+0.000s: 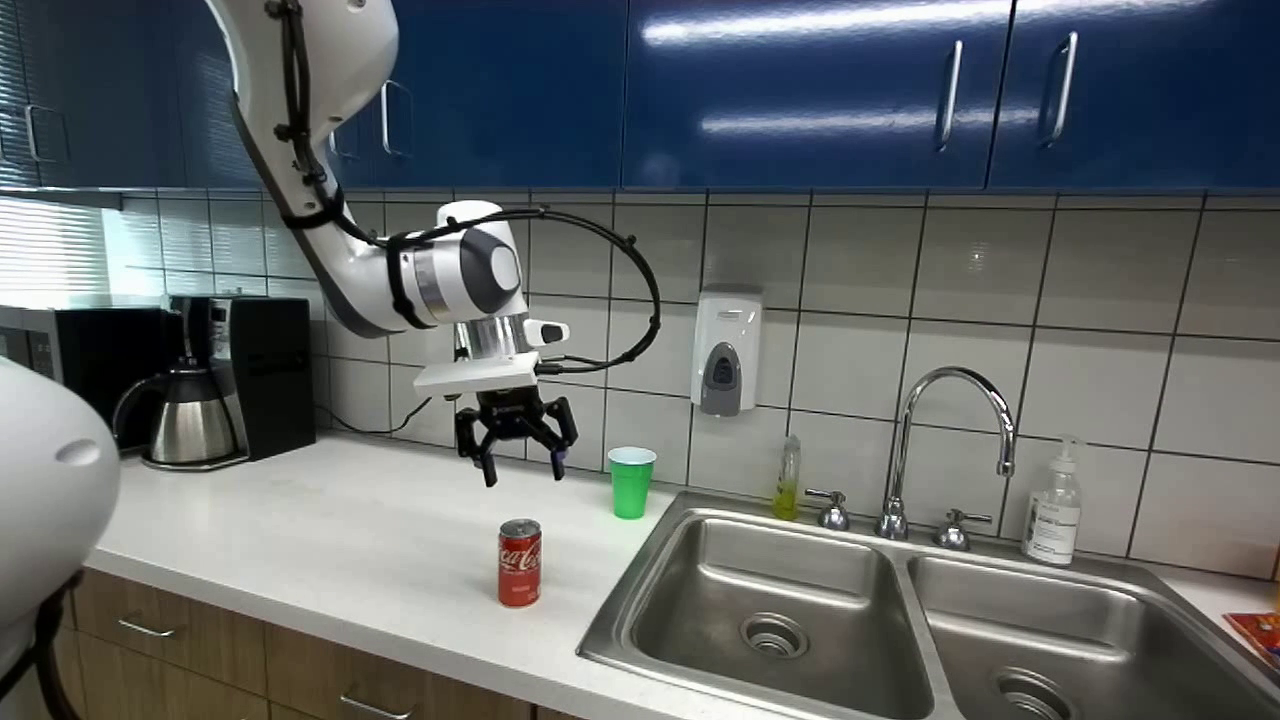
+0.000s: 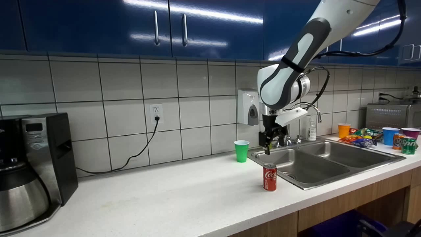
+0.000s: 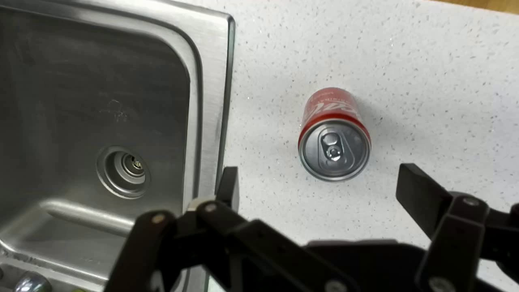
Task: Remove the red can from the sink.
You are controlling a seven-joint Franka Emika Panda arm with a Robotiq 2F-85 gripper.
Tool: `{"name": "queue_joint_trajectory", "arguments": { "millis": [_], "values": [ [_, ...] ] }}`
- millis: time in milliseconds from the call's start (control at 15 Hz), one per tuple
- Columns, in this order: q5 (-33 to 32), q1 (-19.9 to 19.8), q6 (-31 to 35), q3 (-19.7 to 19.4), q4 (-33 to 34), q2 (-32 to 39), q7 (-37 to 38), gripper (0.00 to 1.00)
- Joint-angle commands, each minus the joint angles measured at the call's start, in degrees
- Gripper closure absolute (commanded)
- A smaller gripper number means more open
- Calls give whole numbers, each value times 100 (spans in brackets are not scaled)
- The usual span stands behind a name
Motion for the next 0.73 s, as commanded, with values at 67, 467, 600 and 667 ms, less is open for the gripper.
{"name": "queue_joint_trajectory", "arguments": {
  "millis": [67, 467, 600, 667],
  "values": [
    [-22, -170, -527, 118, -581, -842, -47, 0],
    [26, -195, -759, 177, -703, -1014, -38, 0],
    [1, -191, -965, 217, -778, -1223, -41, 0],
    [-7, -192, -988, 224, -808, -1286, -42, 0]
  ]
}}
